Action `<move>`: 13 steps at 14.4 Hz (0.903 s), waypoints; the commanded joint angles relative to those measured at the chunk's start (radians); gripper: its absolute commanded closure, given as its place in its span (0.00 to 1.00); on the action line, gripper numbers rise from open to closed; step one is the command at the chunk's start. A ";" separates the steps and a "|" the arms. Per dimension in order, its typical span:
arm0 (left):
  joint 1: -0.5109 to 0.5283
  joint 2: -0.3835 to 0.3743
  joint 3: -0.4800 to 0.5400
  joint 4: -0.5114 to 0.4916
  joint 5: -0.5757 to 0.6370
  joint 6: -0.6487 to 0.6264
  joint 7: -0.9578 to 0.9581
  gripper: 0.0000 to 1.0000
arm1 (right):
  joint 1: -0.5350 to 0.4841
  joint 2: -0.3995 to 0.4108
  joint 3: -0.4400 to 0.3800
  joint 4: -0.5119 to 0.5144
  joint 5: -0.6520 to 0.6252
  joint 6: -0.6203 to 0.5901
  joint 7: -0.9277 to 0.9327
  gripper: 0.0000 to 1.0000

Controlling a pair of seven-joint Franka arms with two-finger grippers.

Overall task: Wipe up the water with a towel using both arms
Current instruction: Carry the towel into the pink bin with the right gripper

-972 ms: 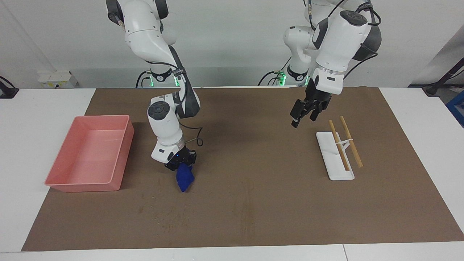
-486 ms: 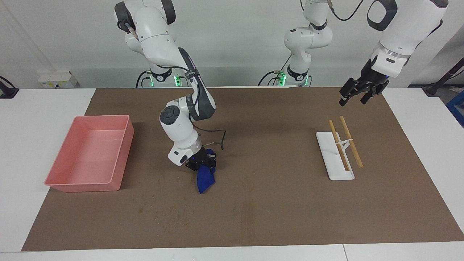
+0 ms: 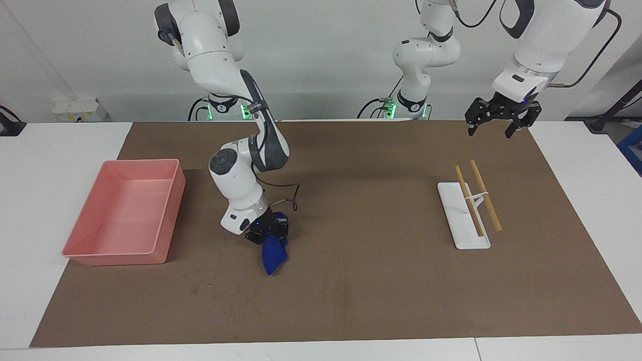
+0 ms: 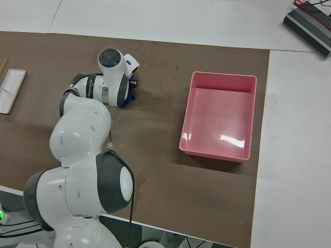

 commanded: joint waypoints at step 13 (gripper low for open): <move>-0.039 0.026 0.037 0.038 0.015 -0.014 -0.002 0.00 | -0.184 -0.235 0.005 0.217 -0.255 -0.727 -0.209 1.00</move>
